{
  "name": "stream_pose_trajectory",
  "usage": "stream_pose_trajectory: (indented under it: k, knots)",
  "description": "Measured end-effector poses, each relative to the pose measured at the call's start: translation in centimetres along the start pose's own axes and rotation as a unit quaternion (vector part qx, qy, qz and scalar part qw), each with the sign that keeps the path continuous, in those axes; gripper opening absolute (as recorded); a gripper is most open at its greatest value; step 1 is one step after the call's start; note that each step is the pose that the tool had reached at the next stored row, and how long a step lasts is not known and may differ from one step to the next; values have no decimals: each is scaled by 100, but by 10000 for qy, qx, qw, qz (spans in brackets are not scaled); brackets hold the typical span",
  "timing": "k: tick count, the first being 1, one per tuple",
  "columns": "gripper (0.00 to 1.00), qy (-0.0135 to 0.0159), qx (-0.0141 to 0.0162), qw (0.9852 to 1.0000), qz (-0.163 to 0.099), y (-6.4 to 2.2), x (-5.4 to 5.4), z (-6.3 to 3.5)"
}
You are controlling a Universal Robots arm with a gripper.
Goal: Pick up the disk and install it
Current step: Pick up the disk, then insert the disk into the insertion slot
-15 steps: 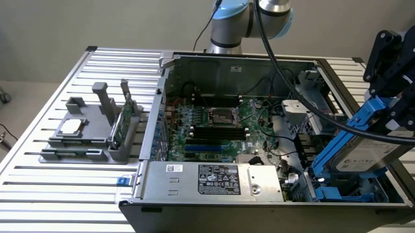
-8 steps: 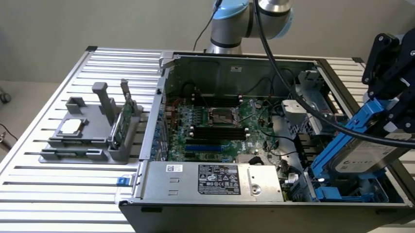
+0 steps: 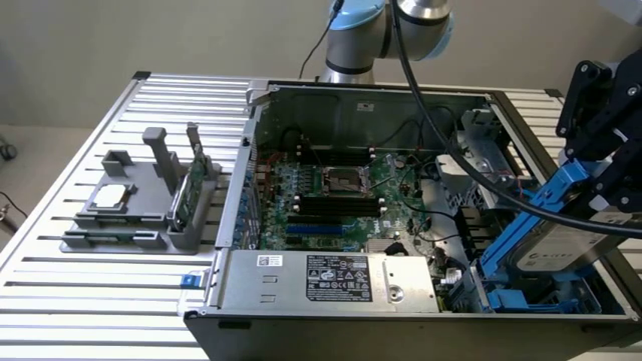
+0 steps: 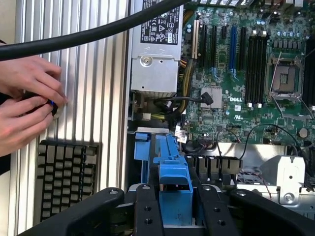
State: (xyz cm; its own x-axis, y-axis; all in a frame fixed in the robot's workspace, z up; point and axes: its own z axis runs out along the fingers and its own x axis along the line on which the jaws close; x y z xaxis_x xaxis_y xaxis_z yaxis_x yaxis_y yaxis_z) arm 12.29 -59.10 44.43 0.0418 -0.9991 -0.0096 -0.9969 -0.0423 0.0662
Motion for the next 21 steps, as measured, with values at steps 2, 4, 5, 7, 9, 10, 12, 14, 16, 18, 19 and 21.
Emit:
stream_pose_trajectory:
  k: [2,4,5,7,9,10,12,14,16,18,19,21]
  knots:
    - [33,11,9,10000,9,-1,0,11]
    - [33,24,15,10000,18,-2,0,21]
    - [33,31,16,10000,22,-2,0,26]
    - [33,45,16,10000,27,-2,0,37]
    - [33,58,16,10000,32,-3,0,52]
    - [33,63,16,10000,35,-4,0,61]
    - [33,72,16,10000,45,-5,0,77]
    - [33,76,16,10000,51,-6,0,89]
    - [33,76,16,10000,59,-6,0,98]
    - [33,73,16,9999,76,-6,-2,107]
    - [33,73,16,9999,86,-6,-5,108]
    - [33,72,16,9999,104,-5,-16,111]
